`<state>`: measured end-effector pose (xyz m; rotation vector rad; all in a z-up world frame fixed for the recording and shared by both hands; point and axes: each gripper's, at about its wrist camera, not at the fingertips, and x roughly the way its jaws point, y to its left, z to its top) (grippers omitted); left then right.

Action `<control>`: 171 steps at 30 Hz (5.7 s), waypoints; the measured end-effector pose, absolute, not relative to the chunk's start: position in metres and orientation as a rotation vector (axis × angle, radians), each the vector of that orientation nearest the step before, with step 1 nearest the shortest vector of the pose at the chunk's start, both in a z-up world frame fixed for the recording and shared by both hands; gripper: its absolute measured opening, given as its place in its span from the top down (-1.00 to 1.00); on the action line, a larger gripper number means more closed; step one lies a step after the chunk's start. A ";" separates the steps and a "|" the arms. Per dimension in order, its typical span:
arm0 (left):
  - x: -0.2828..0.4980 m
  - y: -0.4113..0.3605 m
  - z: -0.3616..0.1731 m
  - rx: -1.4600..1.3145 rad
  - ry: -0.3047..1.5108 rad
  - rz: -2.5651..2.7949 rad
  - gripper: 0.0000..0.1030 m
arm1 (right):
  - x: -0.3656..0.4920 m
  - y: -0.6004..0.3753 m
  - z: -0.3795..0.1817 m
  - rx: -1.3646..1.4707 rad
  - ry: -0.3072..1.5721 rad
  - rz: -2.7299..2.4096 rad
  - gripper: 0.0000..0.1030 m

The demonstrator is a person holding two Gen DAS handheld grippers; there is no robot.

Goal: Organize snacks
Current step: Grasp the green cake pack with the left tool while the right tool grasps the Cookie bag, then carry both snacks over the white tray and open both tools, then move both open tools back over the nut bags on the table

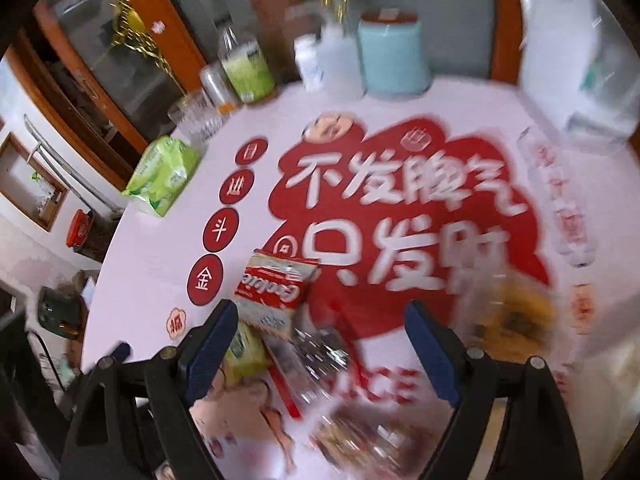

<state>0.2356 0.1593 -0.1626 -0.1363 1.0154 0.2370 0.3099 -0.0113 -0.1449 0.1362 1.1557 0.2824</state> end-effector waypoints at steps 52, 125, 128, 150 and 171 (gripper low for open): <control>0.268 0.123 -0.198 -0.172 1.128 0.205 0.31 | 0.265 -0.057 -0.144 0.266 1.180 0.362 0.03; 0.121 -0.214 -0.056 0.299 0.852 -0.323 -0.64 | 0.045 -0.320 -0.073 0.197 0.924 -0.076 -0.37; 0.117 -0.188 -0.052 0.288 0.844 -0.307 -0.64 | 0.046 -0.295 -0.070 0.179 0.918 -0.059 -0.37; 0.149 0.008 -0.133 0.102 1.007 -0.131 -0.65 | 0.111 -0.147 -0.116 0.044 1.006 0.095 -0.37; 0.219 0.036 -0.223 -0.109 1.209 -0.087 -0.65 | 0.147 -0.128 -0.154 0.036 1.075 0.134 -0.37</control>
